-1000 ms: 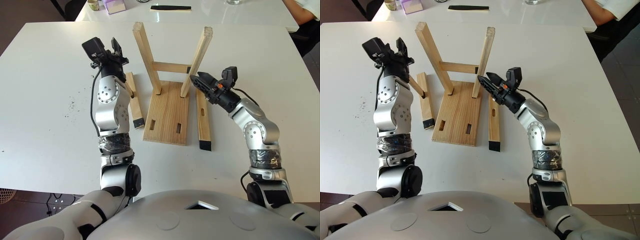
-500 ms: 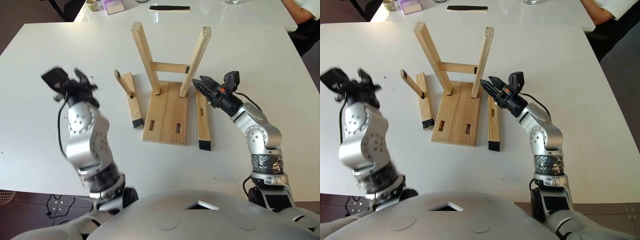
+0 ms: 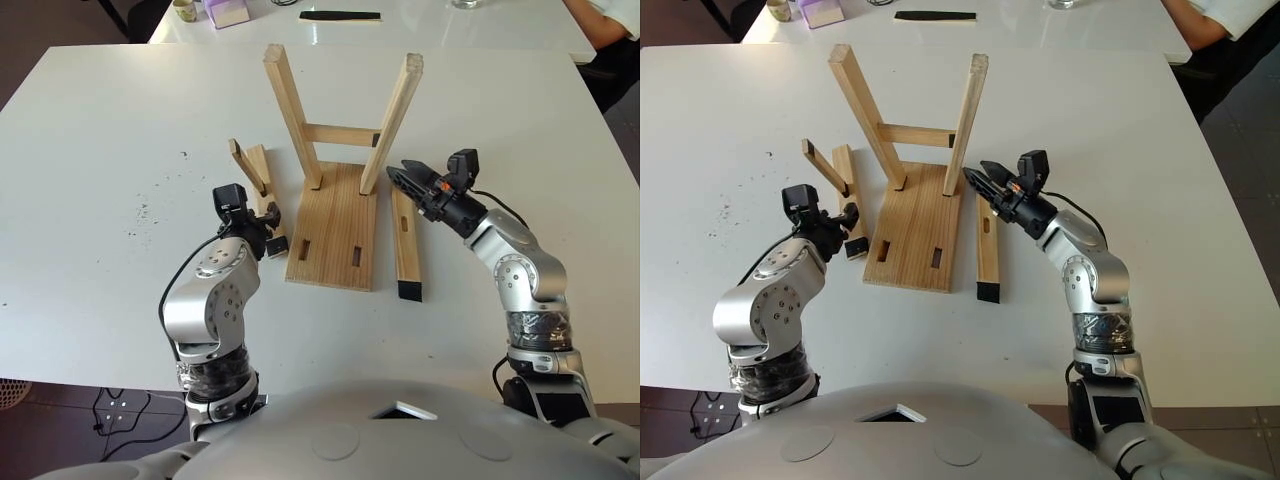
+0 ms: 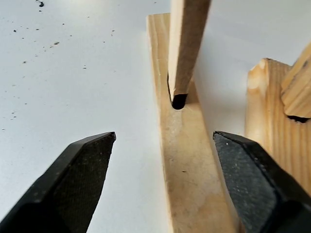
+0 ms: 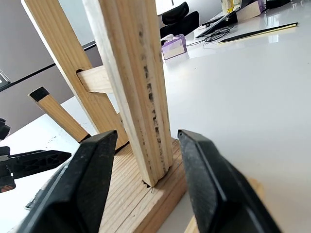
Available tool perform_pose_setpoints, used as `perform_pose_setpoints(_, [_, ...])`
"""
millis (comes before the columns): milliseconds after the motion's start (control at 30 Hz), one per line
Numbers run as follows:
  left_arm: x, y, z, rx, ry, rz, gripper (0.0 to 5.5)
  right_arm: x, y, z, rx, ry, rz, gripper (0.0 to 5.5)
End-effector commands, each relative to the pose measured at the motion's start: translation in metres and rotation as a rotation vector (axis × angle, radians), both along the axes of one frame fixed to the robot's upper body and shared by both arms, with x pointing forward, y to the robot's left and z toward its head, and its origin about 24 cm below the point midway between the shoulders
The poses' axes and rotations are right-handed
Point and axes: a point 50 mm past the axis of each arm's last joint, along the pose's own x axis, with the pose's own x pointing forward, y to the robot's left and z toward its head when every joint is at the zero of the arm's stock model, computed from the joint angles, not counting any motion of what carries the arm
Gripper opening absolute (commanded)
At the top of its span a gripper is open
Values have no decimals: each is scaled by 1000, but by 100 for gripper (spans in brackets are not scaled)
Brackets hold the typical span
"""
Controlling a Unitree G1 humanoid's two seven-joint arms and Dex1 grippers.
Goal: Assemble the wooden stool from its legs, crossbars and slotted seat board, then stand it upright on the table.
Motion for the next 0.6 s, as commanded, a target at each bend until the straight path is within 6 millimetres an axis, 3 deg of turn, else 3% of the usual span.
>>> perform_pose_setpoints(33, [9, -9, -2, -14, 22, -34, 368, 4, 2, 2, -13, -11, 13, 231])
perform_pose_setpoints(333, [17, -13, -13, 8, 86, -124, 368, 1, 9, -3, -7, -10, 17, 231])
perform_pose_setpoints(500, [5, -6, -21, 88, 172, -173, 368, -1, 7, -4, -4, -13, -2, 231])
perform_pose_setpoints(600, [-10, -3, -23, 81, 215, -208, 322, -2, 6, -5, 3, -12, -22, 231])
